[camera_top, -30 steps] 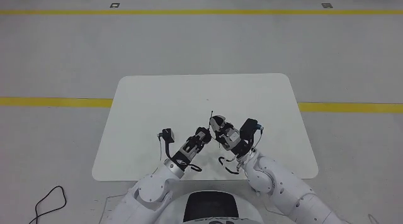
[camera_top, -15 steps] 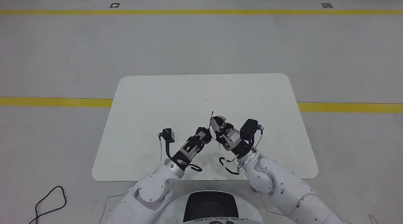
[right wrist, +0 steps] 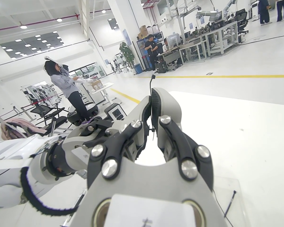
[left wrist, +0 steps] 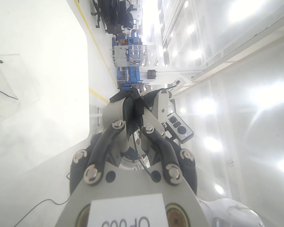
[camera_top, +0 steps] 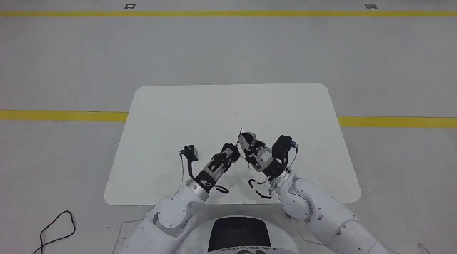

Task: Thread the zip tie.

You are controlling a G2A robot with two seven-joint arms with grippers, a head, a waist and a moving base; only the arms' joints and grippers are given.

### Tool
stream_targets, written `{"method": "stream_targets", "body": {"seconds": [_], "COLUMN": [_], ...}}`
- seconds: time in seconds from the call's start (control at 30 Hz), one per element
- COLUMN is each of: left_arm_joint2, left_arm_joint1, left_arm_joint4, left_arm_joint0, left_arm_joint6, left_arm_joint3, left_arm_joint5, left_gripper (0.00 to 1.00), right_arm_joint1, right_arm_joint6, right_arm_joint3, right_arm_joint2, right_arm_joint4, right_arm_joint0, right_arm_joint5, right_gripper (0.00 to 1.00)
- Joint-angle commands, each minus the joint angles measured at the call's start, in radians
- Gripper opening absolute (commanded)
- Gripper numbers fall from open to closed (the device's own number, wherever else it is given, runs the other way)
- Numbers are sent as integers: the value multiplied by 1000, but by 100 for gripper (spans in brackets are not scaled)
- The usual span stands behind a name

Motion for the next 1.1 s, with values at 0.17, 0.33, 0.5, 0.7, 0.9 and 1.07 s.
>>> {"method": "stream_targets", "body": {"seconds": [0.17, 0.33, 0.5, 0.7, 0.9, 1.07], "left_arm_joint2": [-19, -40, -31, -18, -55, -101], "left_arm_joint1": [2, 4, 1, 0, 5, 13], "left_arm_joint4": [-8, -22, -57, -47, -110, -160], "left_arm_joint0": [5, 12, 20, 16, 15, 27], "left_arm_joint6": [5, 4, -11, -13, -21, -46], "left_arm_joint3": [-5, -15, -10, -5, -5, -17], "left_arm_joint5": [0, 0, 0, 0, 3, 1], "left_gripper": [0, 0, 0, 0, 0, 0], "right_arm_joint1": [12, 30, 31, 31, 46, 87], "right_arm_joint6": [-3, 4, 4, 4, 65, 99], "right_arm_joint3": [-16, -41, -42, -42, -93, -140], "right_arm_joint2": [17, 17, 15, 15, 23, 15], "right_arm_joint4": [-5, -13, -13, -13, 211, 351], "right_arm_joint0": [-12, -21, -21, -21, -33, -24], "right_arm_joint5": [0, 0, 0, 0, 0, 0], "right_gripper": [100, 100, 100, 100, 100, 100]}}
